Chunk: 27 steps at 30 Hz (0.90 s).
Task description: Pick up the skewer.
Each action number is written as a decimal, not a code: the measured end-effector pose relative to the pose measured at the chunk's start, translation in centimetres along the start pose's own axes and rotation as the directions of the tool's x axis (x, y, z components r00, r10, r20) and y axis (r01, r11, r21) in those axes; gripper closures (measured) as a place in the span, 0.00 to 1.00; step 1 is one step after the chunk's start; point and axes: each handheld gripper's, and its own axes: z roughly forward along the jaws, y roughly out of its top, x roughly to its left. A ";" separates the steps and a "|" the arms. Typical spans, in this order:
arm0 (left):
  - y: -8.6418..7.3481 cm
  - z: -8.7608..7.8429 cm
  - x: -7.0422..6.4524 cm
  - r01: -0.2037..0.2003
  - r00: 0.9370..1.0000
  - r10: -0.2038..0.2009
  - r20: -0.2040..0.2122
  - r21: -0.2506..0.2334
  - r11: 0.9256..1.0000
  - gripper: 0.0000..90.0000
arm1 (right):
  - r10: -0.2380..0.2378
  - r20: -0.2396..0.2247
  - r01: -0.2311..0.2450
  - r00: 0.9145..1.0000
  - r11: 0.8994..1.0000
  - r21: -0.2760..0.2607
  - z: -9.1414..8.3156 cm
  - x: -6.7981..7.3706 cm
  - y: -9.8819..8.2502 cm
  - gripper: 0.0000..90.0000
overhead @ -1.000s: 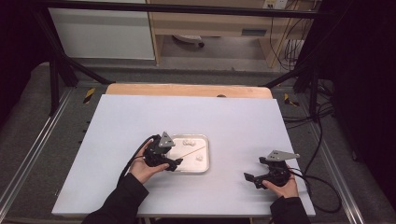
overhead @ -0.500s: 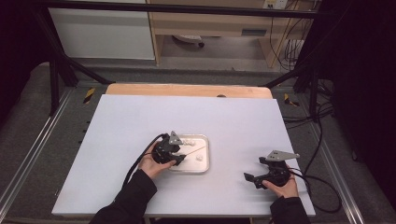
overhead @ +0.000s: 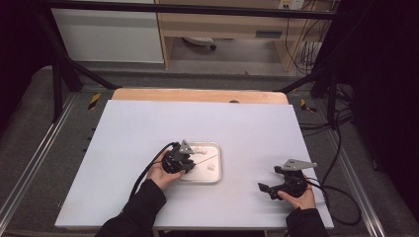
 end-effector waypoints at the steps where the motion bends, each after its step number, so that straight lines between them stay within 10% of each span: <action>1: 0.0 0.0 0.0 0.000 1.000 0.000 0.004 0.003 1.000 0.92 | 0.001 0.001 -0.001 1.000 1.000 0.001 0.0 0.0 0.0 0.01; 27: 0.0 -1.1 -0.2 -0.023 1.000 0.022 -0.011 -0.038 0.999 0.99 | -0.001 0.002 0.001 1.000 1.000 0.006 0.0 0.1 0.0 0.01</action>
